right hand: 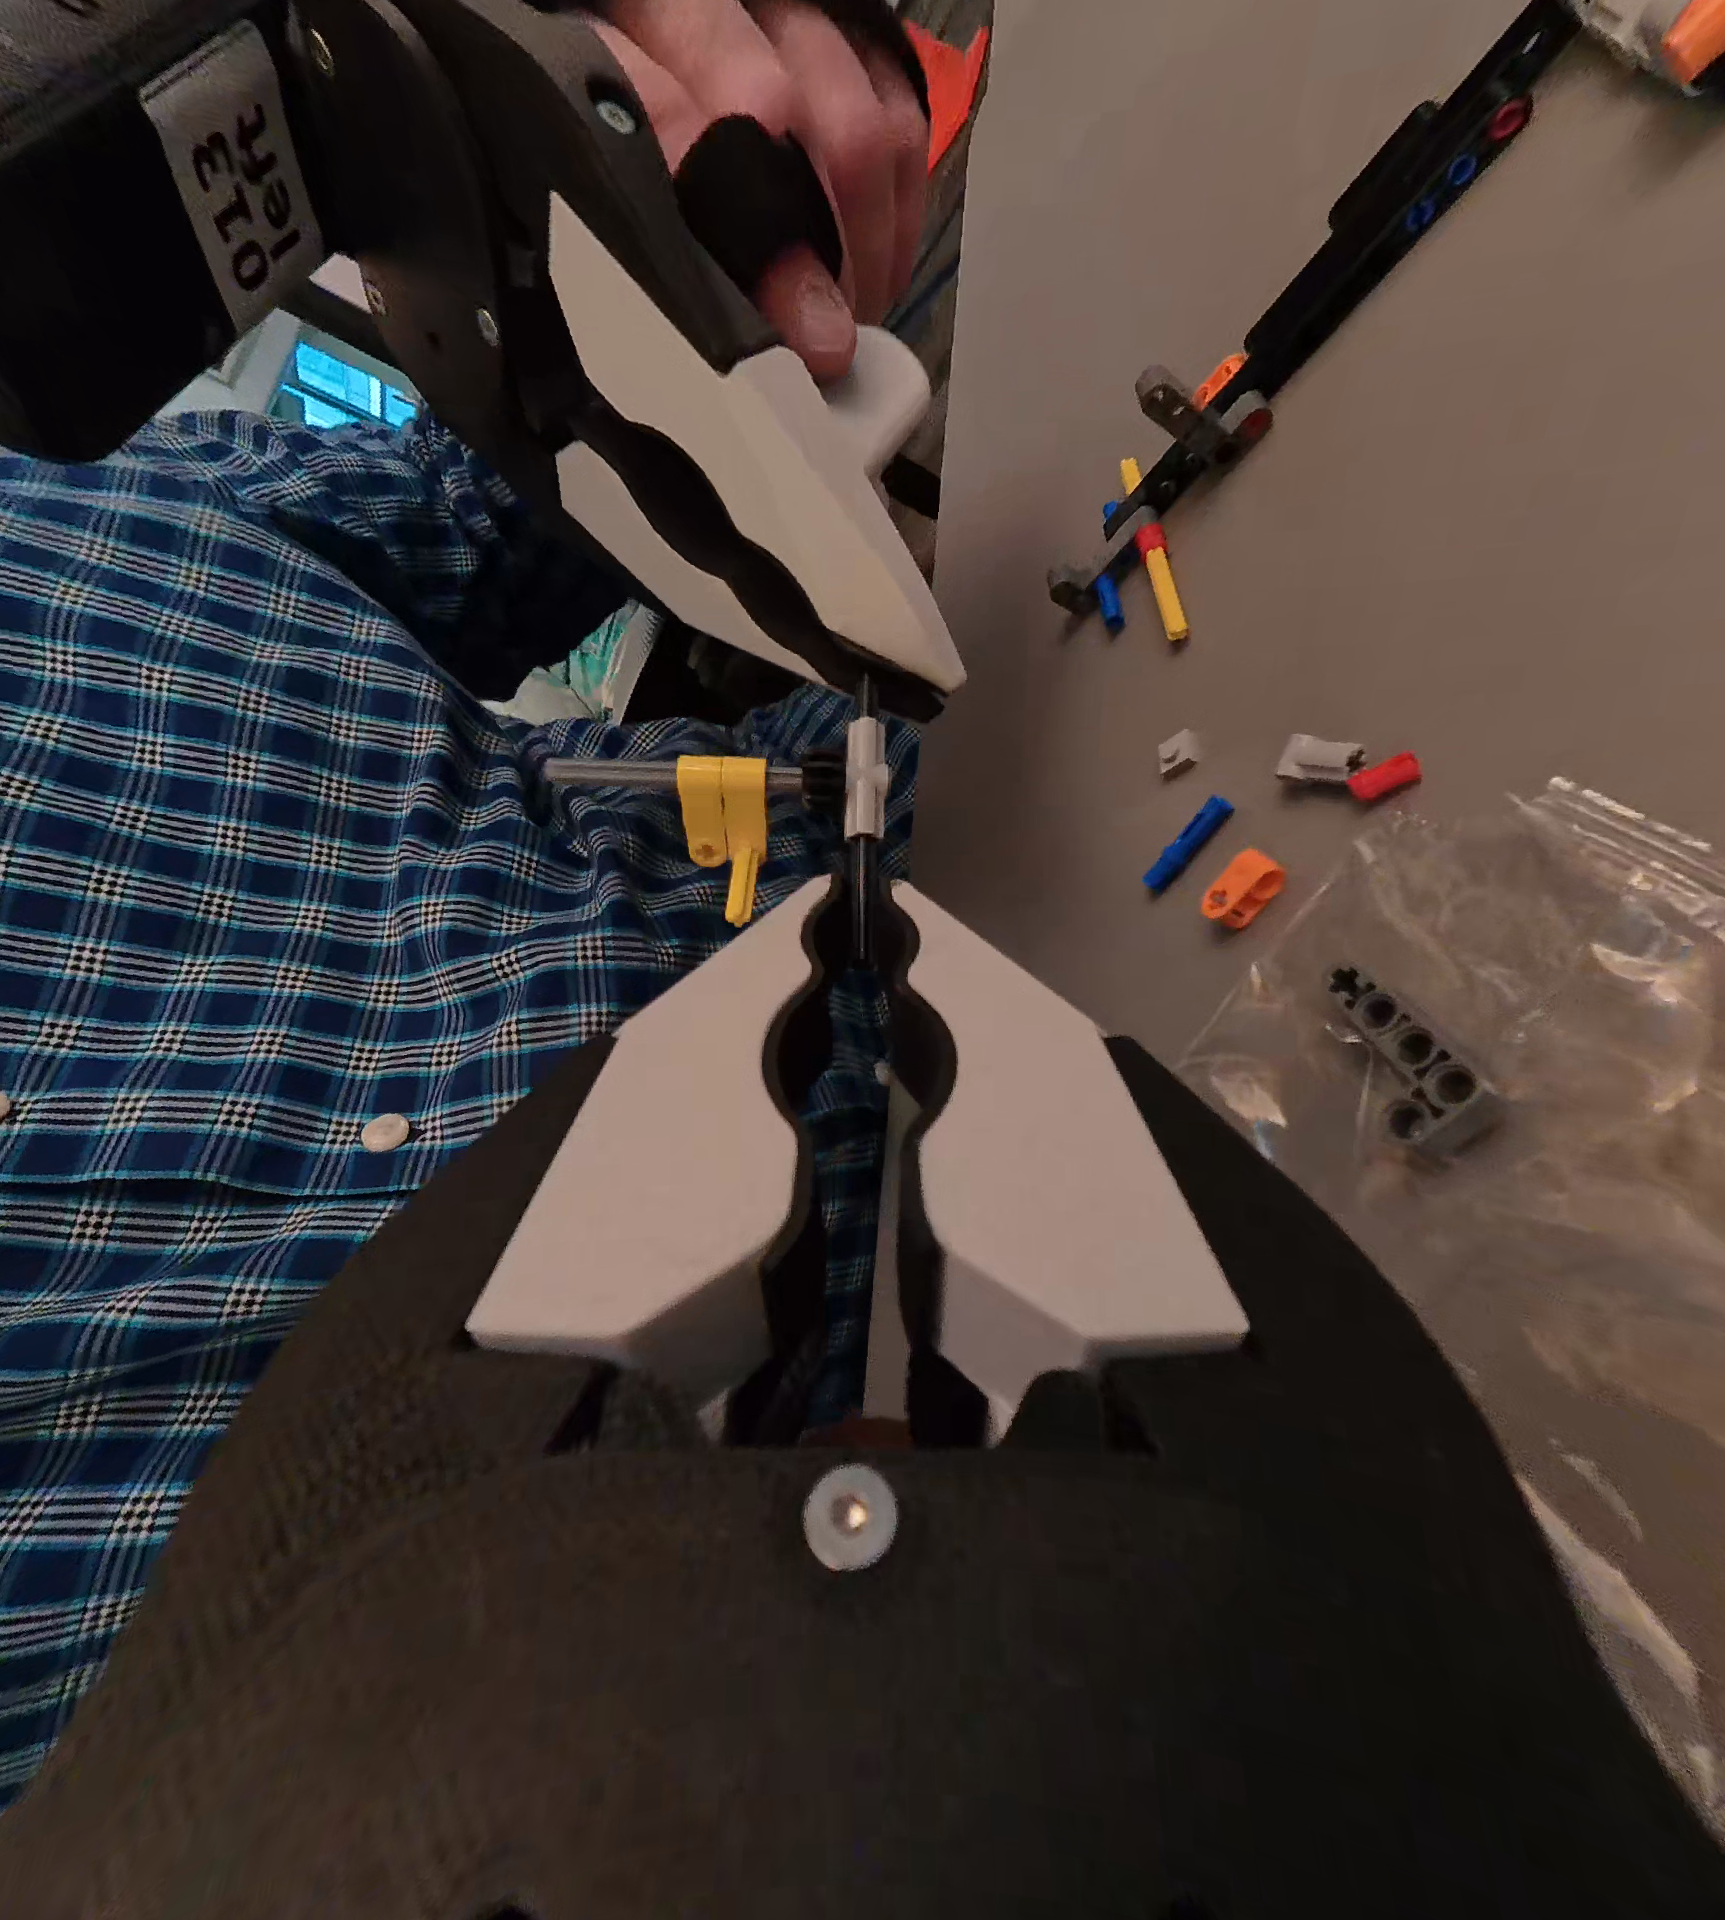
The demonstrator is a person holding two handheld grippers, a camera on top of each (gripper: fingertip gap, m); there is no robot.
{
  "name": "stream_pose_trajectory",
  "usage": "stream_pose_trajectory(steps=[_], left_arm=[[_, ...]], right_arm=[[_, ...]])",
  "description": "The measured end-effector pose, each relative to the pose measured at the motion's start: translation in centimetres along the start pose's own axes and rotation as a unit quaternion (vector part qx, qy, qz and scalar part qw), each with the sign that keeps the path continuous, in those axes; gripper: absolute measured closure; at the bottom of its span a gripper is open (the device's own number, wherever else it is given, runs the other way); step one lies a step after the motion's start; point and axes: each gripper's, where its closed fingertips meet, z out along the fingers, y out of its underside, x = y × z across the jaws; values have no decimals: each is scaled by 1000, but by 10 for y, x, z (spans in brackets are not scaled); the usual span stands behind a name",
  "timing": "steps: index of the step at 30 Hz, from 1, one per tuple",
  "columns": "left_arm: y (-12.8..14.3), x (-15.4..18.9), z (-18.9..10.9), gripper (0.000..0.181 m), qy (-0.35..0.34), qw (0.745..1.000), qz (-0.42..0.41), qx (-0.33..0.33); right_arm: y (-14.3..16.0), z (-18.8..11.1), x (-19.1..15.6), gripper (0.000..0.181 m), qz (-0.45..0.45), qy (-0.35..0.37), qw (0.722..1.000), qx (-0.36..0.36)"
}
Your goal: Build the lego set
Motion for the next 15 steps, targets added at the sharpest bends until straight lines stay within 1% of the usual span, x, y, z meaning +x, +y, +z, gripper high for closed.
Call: stream_pose_trajectory(steps=[2, 6, 8, 9, 12, 15], left_arm=[[-2, 0, -1, 181, 14, 998, -60, 23], [-4, -1, 0, 181, 52, 981, -178, 61], [-9, 4, 1, 180, 90, 965, -230, 86], [-12, 4, 0, 180, 102, 957, -251, 101], [-21, 6, -1, 180, 141, 932, -304, 137], [-29, 10, -2, 180, 185, 909, -338, 159]], right_arm=[[-5, -2, -1, 177, -4, -5, 1000, 15], [-14, -6, -3, 161, -45, 6, 998, 42], [-19, -13, -7, 164, -94, 15, 993, 68], [-18, -15, -5, 167, -115, 32, 990, 70], [-18, -20, -1, 169, -184, 93, 976, 70], [-16, -18, -4, 165, -211, 110, 969, 64]])
